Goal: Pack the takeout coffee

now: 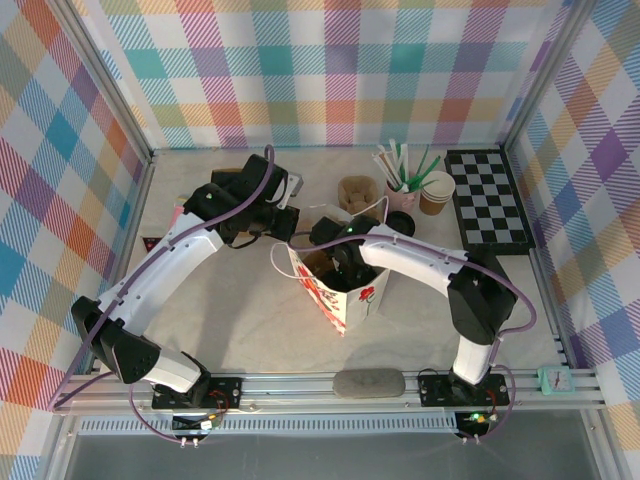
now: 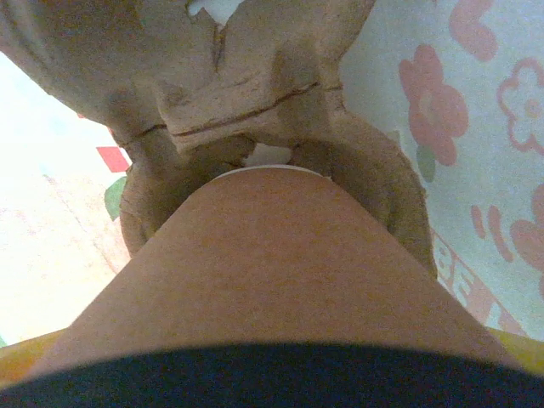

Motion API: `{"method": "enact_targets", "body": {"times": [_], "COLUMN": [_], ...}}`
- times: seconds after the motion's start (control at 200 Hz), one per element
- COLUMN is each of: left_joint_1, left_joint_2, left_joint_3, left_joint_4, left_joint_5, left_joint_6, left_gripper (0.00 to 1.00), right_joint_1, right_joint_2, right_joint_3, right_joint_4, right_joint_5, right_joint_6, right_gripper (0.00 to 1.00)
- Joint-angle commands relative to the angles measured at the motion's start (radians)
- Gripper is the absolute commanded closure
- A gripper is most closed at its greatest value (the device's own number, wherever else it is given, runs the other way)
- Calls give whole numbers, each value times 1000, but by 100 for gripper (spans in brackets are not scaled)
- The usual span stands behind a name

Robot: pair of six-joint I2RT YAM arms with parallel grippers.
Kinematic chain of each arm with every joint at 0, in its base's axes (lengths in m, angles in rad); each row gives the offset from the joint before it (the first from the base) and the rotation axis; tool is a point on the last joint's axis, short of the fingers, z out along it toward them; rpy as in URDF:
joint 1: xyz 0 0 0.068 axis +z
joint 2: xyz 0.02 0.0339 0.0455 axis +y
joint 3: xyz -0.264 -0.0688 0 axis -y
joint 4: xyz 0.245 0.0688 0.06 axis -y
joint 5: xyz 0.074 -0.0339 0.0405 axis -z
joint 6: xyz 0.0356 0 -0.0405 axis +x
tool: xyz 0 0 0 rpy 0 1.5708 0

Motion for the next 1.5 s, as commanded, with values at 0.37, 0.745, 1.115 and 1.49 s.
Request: {"method": "enact_targets", "body": {"times": [0.37,0.745,1.115,1.49], "left_joint_1": [-4,-4,-4,-5], "left_joint_2": [-48,-58,-65,-78], "left_joint_3": [-12,-17,-22,-29], "left_joint_4": [-11,-7,-5,-1], "left_joint_5": [-3,-3,-3,-2], "left_joint_6": [-6,-11,-14,-16], "left_gripper": [90,90,90,90], "right_joint_1": [-13,-14,-20,-27], "right_joint_2": [30,38,50,65], "right_joint_3": [-35,-60,-81,-105], "right_joint_4": [33,65,99,149], "right_joint_5": [-23,-15,-8,12], "right_joint_6": [-19,-15,-15,-14], "right_gripper": [63,63,63,63]}}
